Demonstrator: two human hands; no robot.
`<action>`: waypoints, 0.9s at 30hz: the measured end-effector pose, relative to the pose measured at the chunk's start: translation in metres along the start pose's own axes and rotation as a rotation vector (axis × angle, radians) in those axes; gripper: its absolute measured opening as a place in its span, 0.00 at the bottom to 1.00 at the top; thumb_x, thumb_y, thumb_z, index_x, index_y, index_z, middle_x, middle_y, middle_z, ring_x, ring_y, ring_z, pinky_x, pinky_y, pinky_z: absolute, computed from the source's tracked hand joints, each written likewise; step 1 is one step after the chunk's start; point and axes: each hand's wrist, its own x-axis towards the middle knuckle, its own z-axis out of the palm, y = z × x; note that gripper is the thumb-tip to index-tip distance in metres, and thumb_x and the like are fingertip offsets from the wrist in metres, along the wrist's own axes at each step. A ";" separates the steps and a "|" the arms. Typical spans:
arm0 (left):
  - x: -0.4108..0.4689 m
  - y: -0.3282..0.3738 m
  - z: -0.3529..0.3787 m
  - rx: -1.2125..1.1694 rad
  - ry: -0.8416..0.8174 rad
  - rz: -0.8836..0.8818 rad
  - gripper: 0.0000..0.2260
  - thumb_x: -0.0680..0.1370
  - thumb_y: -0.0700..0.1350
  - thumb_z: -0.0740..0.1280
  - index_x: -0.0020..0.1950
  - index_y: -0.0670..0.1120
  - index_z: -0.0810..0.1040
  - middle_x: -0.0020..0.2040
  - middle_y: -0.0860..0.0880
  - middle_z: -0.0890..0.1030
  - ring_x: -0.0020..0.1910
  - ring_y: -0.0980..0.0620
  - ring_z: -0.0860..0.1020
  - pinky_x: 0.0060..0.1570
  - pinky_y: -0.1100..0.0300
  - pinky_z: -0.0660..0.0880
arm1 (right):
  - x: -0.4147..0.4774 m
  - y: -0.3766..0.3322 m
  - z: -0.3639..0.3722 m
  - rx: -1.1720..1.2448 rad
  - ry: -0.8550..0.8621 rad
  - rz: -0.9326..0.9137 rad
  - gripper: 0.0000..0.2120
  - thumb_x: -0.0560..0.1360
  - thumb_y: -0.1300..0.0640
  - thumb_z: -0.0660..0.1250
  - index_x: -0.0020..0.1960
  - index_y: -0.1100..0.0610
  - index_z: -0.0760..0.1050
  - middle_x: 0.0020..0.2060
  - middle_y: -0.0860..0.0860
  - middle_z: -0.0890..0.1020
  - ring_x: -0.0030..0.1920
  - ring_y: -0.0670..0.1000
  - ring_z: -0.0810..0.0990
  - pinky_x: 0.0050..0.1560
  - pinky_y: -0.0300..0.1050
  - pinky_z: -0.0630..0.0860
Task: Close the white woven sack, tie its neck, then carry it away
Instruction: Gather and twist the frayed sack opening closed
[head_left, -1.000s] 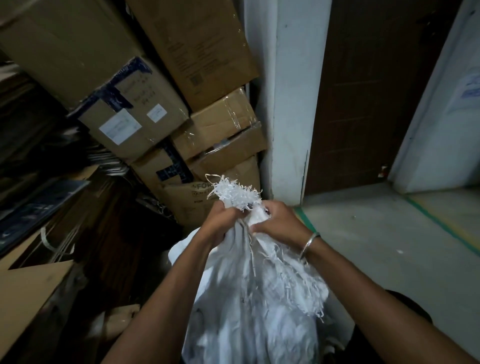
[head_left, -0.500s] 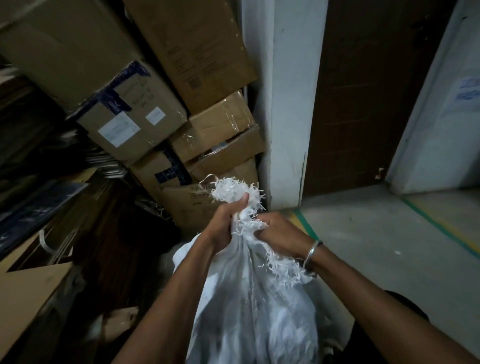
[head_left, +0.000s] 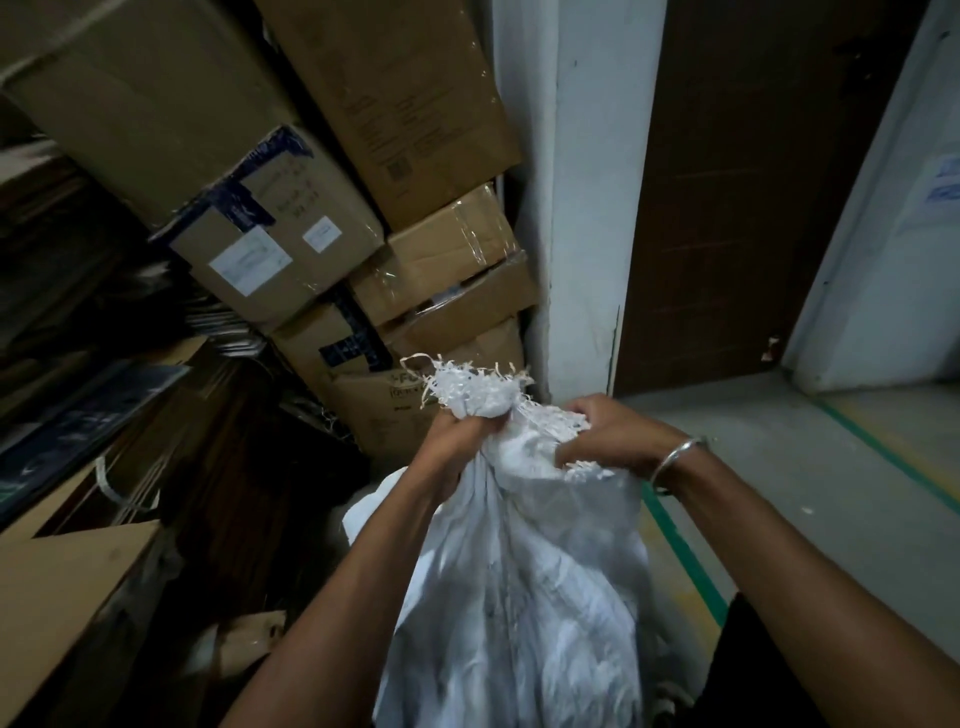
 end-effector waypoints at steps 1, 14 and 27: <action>0.001 -0.002 0.001 -0.025 0.021 0.001 0.11 0.76 0.36 0.74 0.55 0.48 0.83 0.55 0.47 0.86 0.58 0.47 0.84 0.64 0.46 0.78 | -0.003 0.001 -0.003 -0.069 0.018 0.000 0.05 0.68 0.63 0.75 0.41 0.59 0.79 0.34 0.51 0.83 0.33 0.47 0.79 0.33 0.38 0.75; -0.010 -0.008 0.036 -0.059 0.206 -0.007 0.11 0.77 0.33 0.62 0.40 0.44 0.79 0.36 0.47 0.81 0.39 0.47 0.78 0.39 0.58 0.74 | -0.019 0.002 0.090 -0.173 0.518 -0.379 0.04 0.75 0.59 0.64 0.42 0.51 0.71 0.40 0.51 0.78 0.42 0.53 0.76 0.41 0.44 0.66; -0.016 0.008 0.020 -0.115 0.150 -0.110 0.12 0.75 0.38 0.71 0.58 0.36 0.82 0.49 0.37 0.86 0.46 0.39 0.86 0.44 0.50 0.82 | -0.017 -0.006 0.058 0.315 0.038 -0.190 0.29 0.71 0.70 0.70 0.70 0.55 0.74 0.61 0.44 0.79 0.62 0.42 0.78 0.57 0.30 0.74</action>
